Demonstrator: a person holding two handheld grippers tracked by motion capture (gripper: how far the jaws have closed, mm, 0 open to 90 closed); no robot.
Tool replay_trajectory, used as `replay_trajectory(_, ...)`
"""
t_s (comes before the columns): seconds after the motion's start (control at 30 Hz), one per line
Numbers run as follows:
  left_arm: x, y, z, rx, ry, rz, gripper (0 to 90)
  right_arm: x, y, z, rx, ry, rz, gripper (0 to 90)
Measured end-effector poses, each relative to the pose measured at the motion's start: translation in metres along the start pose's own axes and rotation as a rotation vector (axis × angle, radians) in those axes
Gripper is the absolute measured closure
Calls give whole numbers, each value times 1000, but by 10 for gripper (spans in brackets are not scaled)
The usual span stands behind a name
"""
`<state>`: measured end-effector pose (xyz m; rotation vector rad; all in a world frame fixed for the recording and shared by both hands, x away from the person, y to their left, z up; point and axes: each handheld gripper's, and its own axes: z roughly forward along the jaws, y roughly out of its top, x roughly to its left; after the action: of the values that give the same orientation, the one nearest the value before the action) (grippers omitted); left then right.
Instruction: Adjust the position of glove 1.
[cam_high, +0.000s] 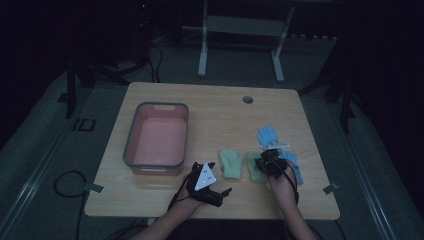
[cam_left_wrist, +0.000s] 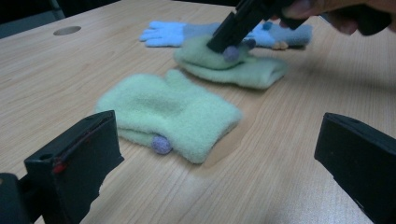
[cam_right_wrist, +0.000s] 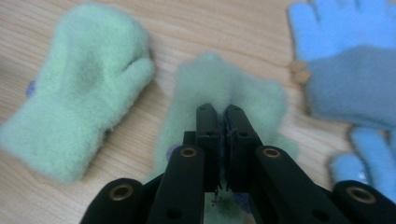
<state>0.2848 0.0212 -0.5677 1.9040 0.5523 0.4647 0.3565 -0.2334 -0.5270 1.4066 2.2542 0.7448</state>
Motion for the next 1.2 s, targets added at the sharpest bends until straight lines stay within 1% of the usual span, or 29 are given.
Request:
replay_trajectory(0.07,0,0,0,0,-1,1,5,-1,-1,5,7,7,2,815)
replay_trajectory(0.17,0,0,0,1,-1,1,5,-2,-3,8,12,18,6,778)
replay_trajectory(0.27,0,0,0,1,-1,1,5,-5,-1,4,5,39,10,714)
replay_trajectory(0.3,0,0,0,1,-1,1,5,-7,-1,1,0,39,10,700)
replay_trajectory(0.37,0,0,0,1,0,2,5,-10,2,-5,-15,41,0,688)
replay_trajectory(0.43,0,0,0,-2,-1,-1,5,-15,4,-9,-29,47,-23,673)
replay_trajectory(0.5,0,0,0,0,0,0,5,-19,5,-10,-26,55,-35,672)
replay_trajectory(0.57,0,0,0,-1,1,-1,5,-23,4,-9,-27,89,-53,657)
replay_trajectory(0.6,0,0,0,-1,-1,-2,5,-24,3,-8,-21,94,-54,655)
replay_trajectory(0.67,0,0,0,0,-3,-7,5,-26,1,-6,-17,117,-74,628)
replay_trajectory(0.73,0,0,0,0,-2,-7,5,-25,-2,-3,-4,114,-91,625)
replay_trajectory(0.8,0,0,0,-3,-1,-3,5,-26,-5,0,8,122,-89,627)
replay_trajectory(0.87,0,0,0,-1,-2,-4,5,-26,-7,2,12,115,-95,628)
replay_trajectory(0.9,0,0,0,-1,-1,-4,5,-25,-11,4,8,103,-113,628)
replay_trajectory(1.03,0,0,0,-1,-1,-2,5,-21,-14,6,-8,82,-132,643)
replay_trajectory(1.13,0,0,0,0,1,-4,5,-17,-16,6,-19,68,-130,705)
replay_trajectory(1.2,0,0,0,-1,1,-5,5,-13,-18,6,-25,60,-122,770)
